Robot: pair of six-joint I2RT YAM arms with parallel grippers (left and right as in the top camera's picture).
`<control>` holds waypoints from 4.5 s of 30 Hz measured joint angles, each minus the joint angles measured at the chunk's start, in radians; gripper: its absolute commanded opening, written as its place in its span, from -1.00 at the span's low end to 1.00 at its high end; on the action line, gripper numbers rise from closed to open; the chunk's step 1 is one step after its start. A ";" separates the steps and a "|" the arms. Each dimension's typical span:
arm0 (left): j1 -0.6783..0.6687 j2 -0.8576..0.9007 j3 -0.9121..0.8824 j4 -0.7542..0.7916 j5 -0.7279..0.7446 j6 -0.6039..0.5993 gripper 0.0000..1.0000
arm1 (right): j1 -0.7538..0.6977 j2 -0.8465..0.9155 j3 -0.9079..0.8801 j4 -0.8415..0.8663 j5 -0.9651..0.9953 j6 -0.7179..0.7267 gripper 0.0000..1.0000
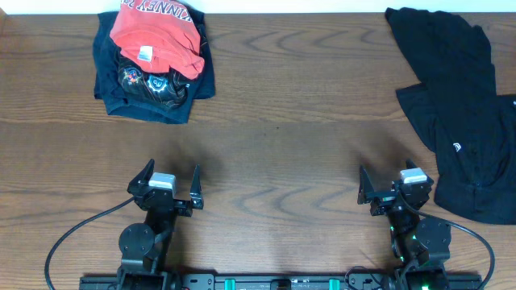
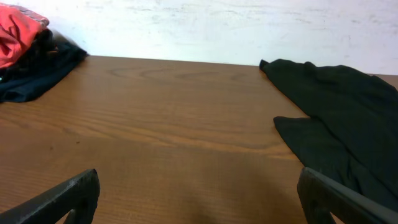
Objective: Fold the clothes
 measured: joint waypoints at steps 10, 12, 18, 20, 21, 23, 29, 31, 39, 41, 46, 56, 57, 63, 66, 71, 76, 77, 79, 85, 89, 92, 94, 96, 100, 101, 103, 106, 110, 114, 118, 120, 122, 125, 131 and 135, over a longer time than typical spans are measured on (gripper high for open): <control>0.000 0.000 0.000 0.000 0.000 0.000 0.96 | 0.000 0.000 0.000 0.000 0.000 0.000 0.98; 0.000 0.000 0.000 0.000 0.000 0.000 0.96 | 0.000 0.000 0.000 0.000 0.000 0.000 0.99; 0.000 0.000 0.000 0.000 0.000 0.000 0.96 | 0.000 0.000 0.000 0.000 0.000 0.000 0.99; 0.000 0.000 0.000 0.000 0.000 0.000 0.96 | 0.000 0.000 0.000 0.000 0.000 0.000 0.98; 0.000 0.000 0.000 0.000 0.000 0.000 0.96 | 0.000 0.000 0.000 0.000 0.000 0.000 0.98; 0.000 0.000 0.000 0.000 0.000 0.000 0.96 | 0.000 0.000 0.000 0.000 0.000 0.000 0.99; 0.000 0.000 0.000 0.000 0.000 0.000 0.96 | 0.000 0.000 0.000 0.000 0.000 0.000 0.98; 0.000 0.000 0.000 0.000 0.000 0.000 0.95 | 0.000 0.000 0.000 0.000 0.000 0.000 0.99; 0.000 0.000 0.000 0.000 0.000 0.000 0.96 | 0.000 0.000 0.000 0.000 0.000 0.000 0.98; 0.000 0.000 0.000 0.000 0.000 0.000 0.96 | 0.000 0.000 0.000 0.000 0.000 0.000 0.99; 0.000 0.000 0.000 0.000 0.000 0.000 0.96 | 0.000 0.000 0.000 0.000 0.000 0.000 0.99; 0.000 0.000 0.000 0.000 0.000 0.000 0.96 | 0.000 0.000 0.000 0.005 0.001 0.000 0.99; 0.000 0.000 0.000 0.000 0.000 0.000 0.96 | 0.000 0.000 0.000 0.006 0.002 0.000 0.98; 0.000 0.000 0.000 0.005 0.000 0.000 0.96 | 0.000 0.001 0.000 0.049 -0.008 0.000 0.98; 0.000 0.000 0.000 0.011 0.001 0.000 0.96 | 0.000 0.001 0.000 0.151 -0.064 0.000 0.99; 0.000 0.001 -0.004 0.053 0.022 -0.039 0.96 | 0.000 0.001 0.000 0.203 -0.130 0.000 0.99; 0.000 0.016 0.019 0.029 0.077 -0.059 0.96 | 0.000 0.002 0.032 0.137 -0.151 0.000 0.98; 0.000 0.031 0.042 0.006 0.085 -0.061 0.96 | 0.000 0.003 0.049 0.119 -0.152 0.000 0.99; 0.000 0.063 0.084 -0.028 0.092 -0.061 0.96 | 0.000 0.017 0.089 0.090 -0.152 0.000 0.99; 0.000 0.257 0.288 -0.160 0.104 -0.063 0.96 | 0.000 0.147 0.268 0.012 -0.152 0.000 0.99; 0.000 0.420 0.443 -0.259 0.110 -0.066 0.96 | 0.000 0.305 0.434 -0.080 -0.151 0.000 0.99; 0.000 0.548 0.565 -0.324 0.111 -0.069 0.96 | 0.000 0.440 0.560 -0.161 -0.152 0.000 0.99; 0.000 0.630 0.639 -0.368 0.111 -0.068 0.96 | 0.000 0.530 0.643 -0.222 -0.151 0.000 0.98; 0.000 0.713 0.708 -0.410 0.111 -0.068 0.96 | -0.001 0.628 0.731 -0.279 -0.152 0.001 0.98; 0.000 0.881 0.806 -0.474 0.111 -0.063 0.96 | -0.037 0.872 0.948 -0.428 -0.154 0.005 0.99; 0.000 0.917 0.816 -0.475 0.111 -0.063 0.96 | -0.050 0.932 0.999 -0.470 -0.155 0.005 0.99; 0.000 0.981 0.821 -0.480 0.111 -0.060 0.96 | -0.082 1.058 1.101 -0.533 -0.154 0.007 0.99; 0.000 1.064 0.821 -0.488 0.111 -0.060 0.96 | -0.124 1.234 1.220 -0.570 -0.154 0.008 0.98; 0.000 1.154 0.821 -0.487 0.111 -0.060 0.96 | -0.150 1.408 1.267 -0.517 -0.151 0.008 0.98; 0.000 1.219 0.821 -0.484 0.111 -0.060 0.96 | -0.167 1.545 1.268 -0.468 -0.143 -0.010 0.86; 0.000 1.283 0.821 -0.485 0.116 -0.060 0.96 | -0.205 1.661 1.268 -0.452 -0.096 -0.010 0.74; 0.000 1.309 0.821 -0.485 0.119 -0.060 0.96 | -0.235 1.713 1.268 -0.444 -0.072 -0.004 0.69; 0.000 1.326 0.821 -0.486 0.119 -0.060 0.96 | -0.264 1.756 1.268 -0.436 -0.054 0.000 0.68; 0.000 1.338 0.821 -0.485 0.121 -0.060 0.96 | -0.304 1.814 1.268 -0.412 -0.034 0.001 0.66; 0.000 1.339 0.821 -0.484 0.122 -0.060 0.96 | -0.333 1.894 1.268 -0.352 -0.001 -0.001 0.55; 0.000 1.339 0.821 -0.483 0.122 -0.060 0.96 | -0.333 1.935 1.268 -0.308 0.019 -0.005 0.43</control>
